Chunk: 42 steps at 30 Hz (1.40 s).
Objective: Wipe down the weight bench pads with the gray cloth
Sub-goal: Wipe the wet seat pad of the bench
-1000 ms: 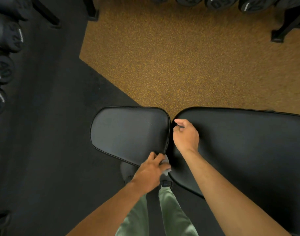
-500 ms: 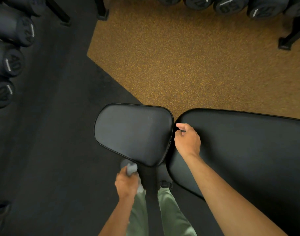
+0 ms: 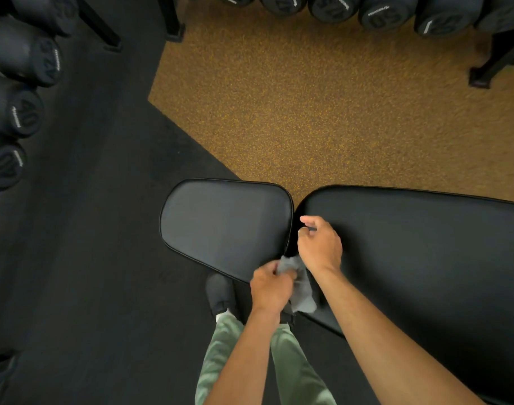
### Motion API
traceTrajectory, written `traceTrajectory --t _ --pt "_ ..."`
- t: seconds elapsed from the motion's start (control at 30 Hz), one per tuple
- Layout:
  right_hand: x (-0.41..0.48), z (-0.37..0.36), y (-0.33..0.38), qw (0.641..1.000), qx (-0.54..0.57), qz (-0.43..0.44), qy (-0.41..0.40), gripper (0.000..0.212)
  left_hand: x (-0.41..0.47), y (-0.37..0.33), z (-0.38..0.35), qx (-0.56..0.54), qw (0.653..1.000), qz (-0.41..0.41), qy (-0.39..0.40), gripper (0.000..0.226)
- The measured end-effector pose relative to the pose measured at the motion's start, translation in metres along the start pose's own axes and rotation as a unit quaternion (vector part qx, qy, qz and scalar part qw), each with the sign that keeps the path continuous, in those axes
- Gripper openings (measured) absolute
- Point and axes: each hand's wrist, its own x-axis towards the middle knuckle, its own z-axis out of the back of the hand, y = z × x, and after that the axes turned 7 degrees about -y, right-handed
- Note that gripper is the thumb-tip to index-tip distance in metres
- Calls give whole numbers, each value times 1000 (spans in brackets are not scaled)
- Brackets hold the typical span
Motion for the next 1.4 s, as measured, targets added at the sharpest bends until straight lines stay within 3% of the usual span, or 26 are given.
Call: traceTrajectory --t 0.07,0.13,0.23,0.3,0.4,0.47,0.57,0.7,0.77,0.87,0.97,1.1,1.17,1.27,1.33,1.4 --pt "1 5 1 1000 8 -15 10 30 3 -22 13 -93 996 3 2 20" --pt "3 8 5 992 75 -60 79 23 12 -40 28 -168 986 7 11 26" --pt "-3 17 18 922 231 -142 276 27 19 -65 46 -228 972 -21 58 28" --pt "-7 21 23 895 274 -134 326 25 22 -72 51 -197 977 -67 54 31" --pt "-4 18 26 903 292 -137 285 23 29 -68 55 -146 976 -143 79 64" --pt "0 15 28 898 296 -160 285 27 33 -61 53 -37 969 -233 76 84" --pt "3 14 35 882 300 -174 319 36 39 -53 50 78 951 -299 -6 61" --pt "9 13 32 932 205 -133 269 32 53 -47 58 69 924 -307 -215 45" --pt "13 12 27 946 185 -127 234 27 62 -45 56 50 922 -271 -273 44" --pt "18 12 21 959 166 -122 195 17 77 -46 32 83 922 -257 -278 45" --pt "24 15 15 968 164 -117 150 17 85 -55 -8 134 905 -300 -272 42" --pt "38 15 9 981 134 -105 89 21 83 -75 -52 251 884 -344 -192 32" --pt "45 15 7 987 116 -94 64 27 84 -82 -60 258 879 -378 -136 20" --pt "51 16 10 990 106 -95 15 28 76 -83 -60 303 842 -442 -60 29" --pt "51 17 10 989 110 -101 2 24 64 -72 -47 261 859 -436 -67 34" --pt "49 16 9 987 118 -110 9 22 50 -50 -21 223 872 -418 -125 36"
